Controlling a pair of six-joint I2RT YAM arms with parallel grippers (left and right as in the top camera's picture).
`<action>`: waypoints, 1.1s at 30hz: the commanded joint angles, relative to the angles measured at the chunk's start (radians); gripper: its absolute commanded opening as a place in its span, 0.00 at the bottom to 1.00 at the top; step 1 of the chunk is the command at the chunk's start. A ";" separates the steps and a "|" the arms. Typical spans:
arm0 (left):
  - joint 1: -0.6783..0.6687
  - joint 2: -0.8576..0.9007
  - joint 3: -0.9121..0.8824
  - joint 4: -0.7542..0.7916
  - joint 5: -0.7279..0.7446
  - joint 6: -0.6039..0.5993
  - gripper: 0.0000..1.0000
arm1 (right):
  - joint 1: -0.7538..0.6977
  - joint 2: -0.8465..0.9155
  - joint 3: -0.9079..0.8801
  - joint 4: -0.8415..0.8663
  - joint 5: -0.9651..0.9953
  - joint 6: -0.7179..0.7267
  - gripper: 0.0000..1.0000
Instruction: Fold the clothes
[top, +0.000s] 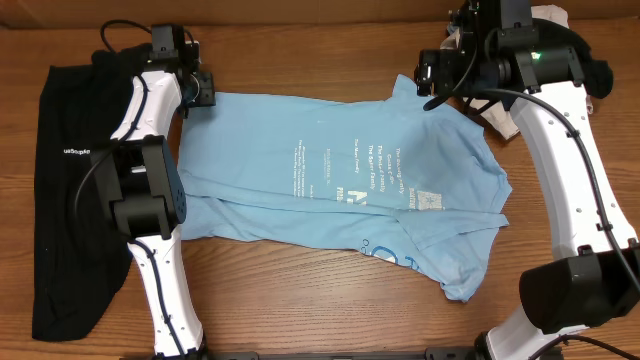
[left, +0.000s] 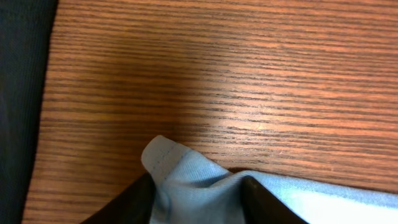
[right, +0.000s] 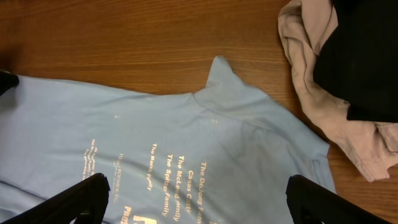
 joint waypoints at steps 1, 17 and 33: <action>0.000 0.037 0.007 -0.007 -0.005 -0.044 0.42 | -0.002 0.003 -0.005 0.010 0.003 -0.003 0.95; 0.014 0.018 0.091 -0.263 -0.005 -0.055 0.04 | -0.002 0.171 -0.005 0.238 0.053 -0.049 0.81; 0.013 0.017 0.147 -0.416 -0.009 -0.055 0.04 | -0.046 0.490 -0.005 0.410 0.159 -0.056 0.82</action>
